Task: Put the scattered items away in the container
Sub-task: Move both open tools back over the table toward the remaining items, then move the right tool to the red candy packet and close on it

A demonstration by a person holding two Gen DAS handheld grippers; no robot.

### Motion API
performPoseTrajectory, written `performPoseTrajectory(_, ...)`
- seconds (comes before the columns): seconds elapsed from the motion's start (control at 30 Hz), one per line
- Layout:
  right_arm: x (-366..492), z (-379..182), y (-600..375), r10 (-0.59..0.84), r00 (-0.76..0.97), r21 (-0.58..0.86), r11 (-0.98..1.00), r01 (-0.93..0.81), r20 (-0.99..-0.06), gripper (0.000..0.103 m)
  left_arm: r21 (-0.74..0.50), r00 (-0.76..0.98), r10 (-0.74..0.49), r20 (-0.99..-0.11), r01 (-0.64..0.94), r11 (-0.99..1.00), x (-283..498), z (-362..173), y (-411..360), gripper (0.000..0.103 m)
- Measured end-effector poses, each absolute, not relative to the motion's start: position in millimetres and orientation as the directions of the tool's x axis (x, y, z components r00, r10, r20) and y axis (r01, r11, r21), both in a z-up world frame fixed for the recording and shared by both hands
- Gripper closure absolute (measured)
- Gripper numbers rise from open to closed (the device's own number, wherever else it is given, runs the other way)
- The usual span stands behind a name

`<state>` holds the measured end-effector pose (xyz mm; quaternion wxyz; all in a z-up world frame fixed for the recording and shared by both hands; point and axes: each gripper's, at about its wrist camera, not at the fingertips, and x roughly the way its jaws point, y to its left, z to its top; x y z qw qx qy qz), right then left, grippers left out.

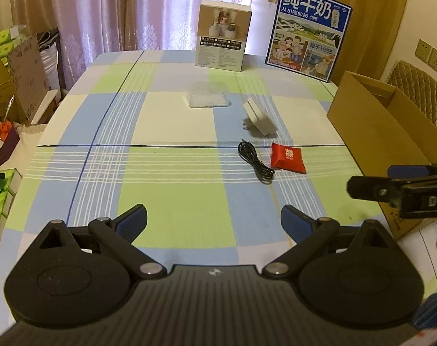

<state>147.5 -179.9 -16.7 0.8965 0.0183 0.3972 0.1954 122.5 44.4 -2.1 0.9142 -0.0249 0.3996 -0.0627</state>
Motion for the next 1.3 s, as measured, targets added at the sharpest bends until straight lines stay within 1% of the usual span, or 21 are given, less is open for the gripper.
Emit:
performPoseTrajectory(0.17,175.1,-30.3,-176.1,0.349,0.611,0.207,0.934,-0.293,-0.71,0.002,-0.112,0.667,-0.126,-0.734,0.065,0.992,145.1,-11.8,50.5,0.006)
performPoseTrajectory(0.53,223.5,-54.9,-185.3,0.315,0.622,0.257,0.949,-0.185,-0.717,0.003,-0.065,0.659,-0.086,-0.747,0.056,0.996,185.7,-30.2,54.2,0.006)
performPoseTrajectory(0.63,233.8,-62.7,-185.4,0.31,0.615,0.256,0.95,-0.178,-0.724,0.003,-0.054,0.663,-0.065,-0.746,0.037,0.998,199.6,-33.0,55.2,0.006)
performPoseTrajectory(0.83,248.6,-81.0,-175.6,0.306,0.591,0.231,0.952,-0.2,-0.747,0.003,-0.109,0.676,-0.059,-0.734,-0.032,0.994,228.8,-41.2,57.7,0.006)
performPoseTrajectory(0.93,253.5,-86.5,-171.2,0.301,0.592,0.217,0.953,-0.211,-0.748,0.006,-0.105,0.662,-0.071,-0.746,-0.012,0.994,235.5,-50.5,53.3,0.006)
performPoseTrajectory(1.07,262.9,-94.1,-166.7,0.29,0.595,0.203,0.956,-0.21,-0.75,0.01,-0.085,0.642,-0.054,-0.765,-0.017,0.996,242.2,-61.8,55.4,0.006)
performPoseTrajectory(1.3,270.0,-106.7,-149.1,0.28,0.585,0.167,0.956,-0.242,-0.761,0.013,-0.08,0.632,-0.045,-0.773,-0.028,0.996,247.0,-68.8,59.6,0.006)
